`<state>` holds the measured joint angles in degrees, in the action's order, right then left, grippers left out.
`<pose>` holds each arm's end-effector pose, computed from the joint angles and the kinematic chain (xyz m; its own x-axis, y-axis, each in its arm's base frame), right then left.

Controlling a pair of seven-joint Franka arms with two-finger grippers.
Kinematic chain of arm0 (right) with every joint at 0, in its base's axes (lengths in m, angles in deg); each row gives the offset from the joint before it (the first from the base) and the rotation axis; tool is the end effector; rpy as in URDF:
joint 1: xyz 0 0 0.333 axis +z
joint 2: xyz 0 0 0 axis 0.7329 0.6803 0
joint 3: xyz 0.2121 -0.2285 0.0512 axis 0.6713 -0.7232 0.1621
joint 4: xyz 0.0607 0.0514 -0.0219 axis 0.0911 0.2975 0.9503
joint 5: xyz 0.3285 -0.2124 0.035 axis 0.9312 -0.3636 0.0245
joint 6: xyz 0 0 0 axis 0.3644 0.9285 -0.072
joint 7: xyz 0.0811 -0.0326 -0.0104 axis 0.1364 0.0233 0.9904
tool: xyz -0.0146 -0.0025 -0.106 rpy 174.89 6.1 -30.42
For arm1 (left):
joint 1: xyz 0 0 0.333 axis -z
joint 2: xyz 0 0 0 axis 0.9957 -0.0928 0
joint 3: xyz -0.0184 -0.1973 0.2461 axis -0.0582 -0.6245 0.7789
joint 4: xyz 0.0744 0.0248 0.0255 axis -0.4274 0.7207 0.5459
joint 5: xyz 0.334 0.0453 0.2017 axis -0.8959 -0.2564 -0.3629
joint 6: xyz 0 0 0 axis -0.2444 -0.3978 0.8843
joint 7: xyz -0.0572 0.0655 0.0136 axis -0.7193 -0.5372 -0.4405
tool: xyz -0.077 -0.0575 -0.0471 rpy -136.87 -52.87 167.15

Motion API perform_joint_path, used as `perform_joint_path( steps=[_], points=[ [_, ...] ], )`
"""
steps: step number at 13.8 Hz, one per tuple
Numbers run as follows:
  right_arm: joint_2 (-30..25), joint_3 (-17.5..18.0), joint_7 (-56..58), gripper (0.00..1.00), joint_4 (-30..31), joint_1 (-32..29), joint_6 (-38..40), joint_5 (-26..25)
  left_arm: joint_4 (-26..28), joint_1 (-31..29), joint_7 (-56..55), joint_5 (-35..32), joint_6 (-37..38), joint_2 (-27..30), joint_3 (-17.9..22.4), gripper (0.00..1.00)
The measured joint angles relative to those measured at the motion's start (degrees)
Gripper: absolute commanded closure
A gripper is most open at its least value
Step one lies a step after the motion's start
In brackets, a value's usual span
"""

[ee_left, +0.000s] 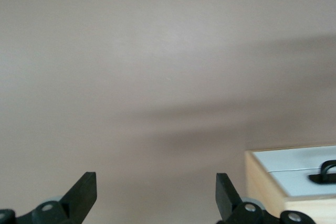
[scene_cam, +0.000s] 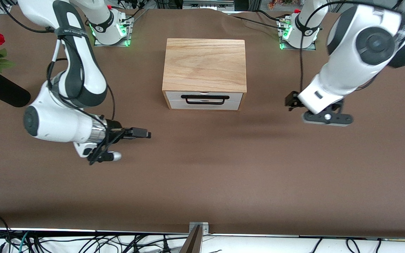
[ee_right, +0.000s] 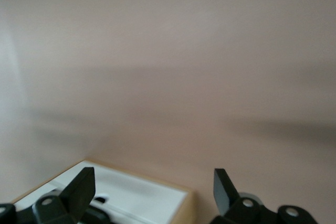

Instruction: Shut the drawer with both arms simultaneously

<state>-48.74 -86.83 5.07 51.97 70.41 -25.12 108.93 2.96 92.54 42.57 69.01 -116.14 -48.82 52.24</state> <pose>0.6815 0.2041 0.3996 0.9944 -0.0030 -0.1059 -0.0459 -0.9131 -0.4050 0.5907 -0.1579 0.5426 0.9934 -0.1101 -0.0328 -0.1115 -0.9929 -0.0418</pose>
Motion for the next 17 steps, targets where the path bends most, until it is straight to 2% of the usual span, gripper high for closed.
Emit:
perform_joint_path(
  steps=[4,8,10,12,14,17],
  points=[
    [-1.55,-1.62,-0.10,0.00,-0.99,-1.03,-0.92,-9.29,1.93,-6.33,6.20,0.00,0.97,6.35,0.08,0.00],
    [-8.40,-1.54,0.15,0.00,-0.98,-8.74,-0.77,-20.45,4.98,-8.09,7.03,0.00,3.65,10.69,1.69,0.00],
    [-13.46,0.86,0.16,0.00,0.48,-11.93,0.30,-25.78,5.12,-8.17,7.08,0.26,5.31,10.42,1.97,0.00],
    [-18.96,3.99,-0.35,0.00,5.18,-14.35,0.66,-28.89,5.05,-8.18,7.08,0.41,5.39,10.04,1.98,0.00],
    [-22.98,5.19,-0.40,0.00,9.83,-16.24,0.47,-29.89,4.99,-8.19,7.08,0.45,5.40,9.93,1.98,0.00],
    [-26.02,7.70,-0.31,0.00,13.09,-18.58,0.39,-31.75,4.92,-8.19,7.08,0.48,5.42,9.91,1.97,0.00]
  ],
)
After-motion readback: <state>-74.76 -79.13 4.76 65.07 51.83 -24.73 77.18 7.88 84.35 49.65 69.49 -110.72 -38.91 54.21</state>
